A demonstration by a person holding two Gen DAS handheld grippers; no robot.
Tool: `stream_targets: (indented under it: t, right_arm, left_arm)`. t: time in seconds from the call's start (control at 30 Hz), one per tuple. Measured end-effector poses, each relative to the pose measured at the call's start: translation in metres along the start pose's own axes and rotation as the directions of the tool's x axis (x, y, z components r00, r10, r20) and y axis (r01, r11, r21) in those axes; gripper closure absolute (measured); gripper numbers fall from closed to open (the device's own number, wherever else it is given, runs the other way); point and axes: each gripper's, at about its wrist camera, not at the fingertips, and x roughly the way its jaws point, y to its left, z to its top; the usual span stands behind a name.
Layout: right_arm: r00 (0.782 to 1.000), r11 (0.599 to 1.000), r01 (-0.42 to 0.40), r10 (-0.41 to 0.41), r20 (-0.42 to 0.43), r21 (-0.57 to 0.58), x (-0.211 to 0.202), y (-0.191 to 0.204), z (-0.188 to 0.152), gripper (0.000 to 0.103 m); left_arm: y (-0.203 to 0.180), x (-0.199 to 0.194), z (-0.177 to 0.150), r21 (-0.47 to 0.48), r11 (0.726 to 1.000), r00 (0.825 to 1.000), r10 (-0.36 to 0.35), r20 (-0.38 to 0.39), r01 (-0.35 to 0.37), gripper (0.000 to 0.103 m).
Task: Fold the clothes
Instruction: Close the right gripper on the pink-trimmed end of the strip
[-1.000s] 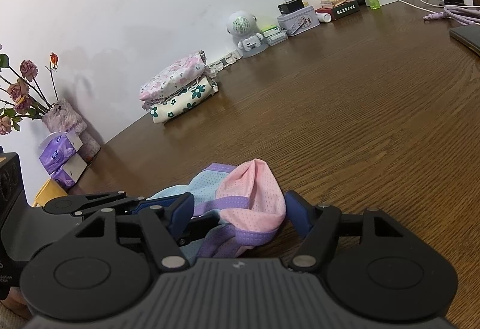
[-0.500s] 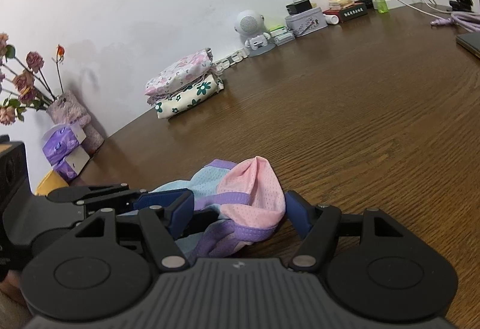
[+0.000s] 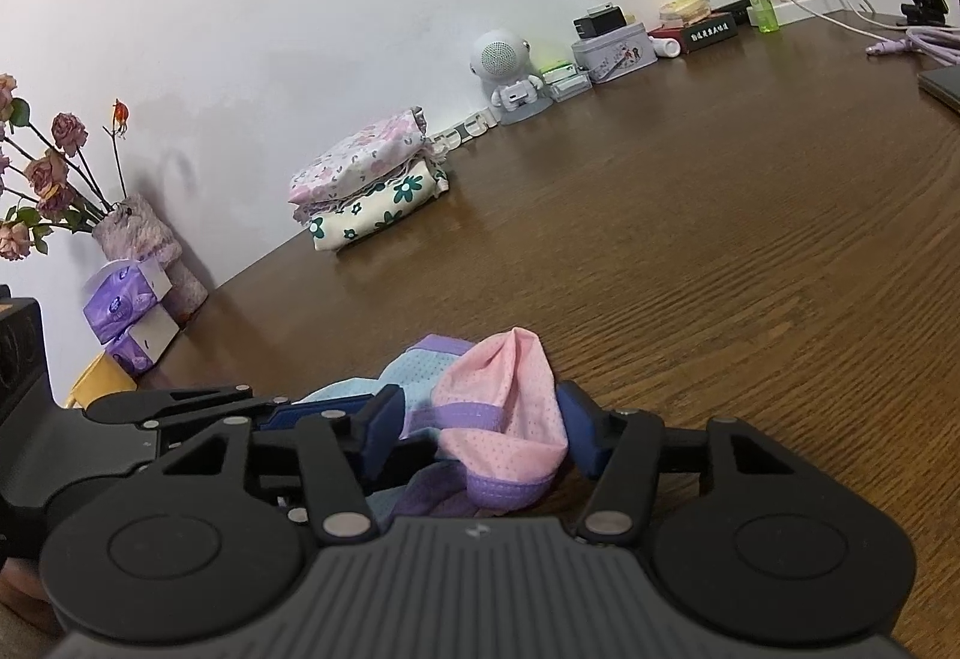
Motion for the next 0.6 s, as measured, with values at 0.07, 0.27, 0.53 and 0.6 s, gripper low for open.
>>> stream_targets:
  t: [0.07,0.27,0.53,0.6]
  right_arm:
    - [1.0,1.0,-0.006,0.006,0.0,0.01,0.0012,-0.0002,-0.0001,0.05]
    - [1.0,0.999,-0.009,0.009,0.003,0.034,0.0027,-0.0014,-0.0012,0.056]
    - [1.0,0.995,-0.028,0.027,0.015,0.093,-0.0007,-0.0051,-0.007,0.063]
    - [0.999,0.994,-0.033,0.031,0.017,0.102,0.0007,-0.0055,-0.0068,0.063]
  left_arm:
    - [0.0,0.0,-0.0005,-0.001,1.0,1.0,-0.001,0.003,0.001,0.066]
    - [0.0007,-0.0001,-0.0009,-0.012,1.0,1.0,-0.006,0.009,0.006,0.066]
    - [0.0016,-0.0007,-0.0017,-0.022,1.0,1.0,-0.009,0.015,0.01,0.066]
    - [0.0012,-0.0009,-0.0022,-0.022,1.0,1.0,-0.009,0.016,0.01,0.066]
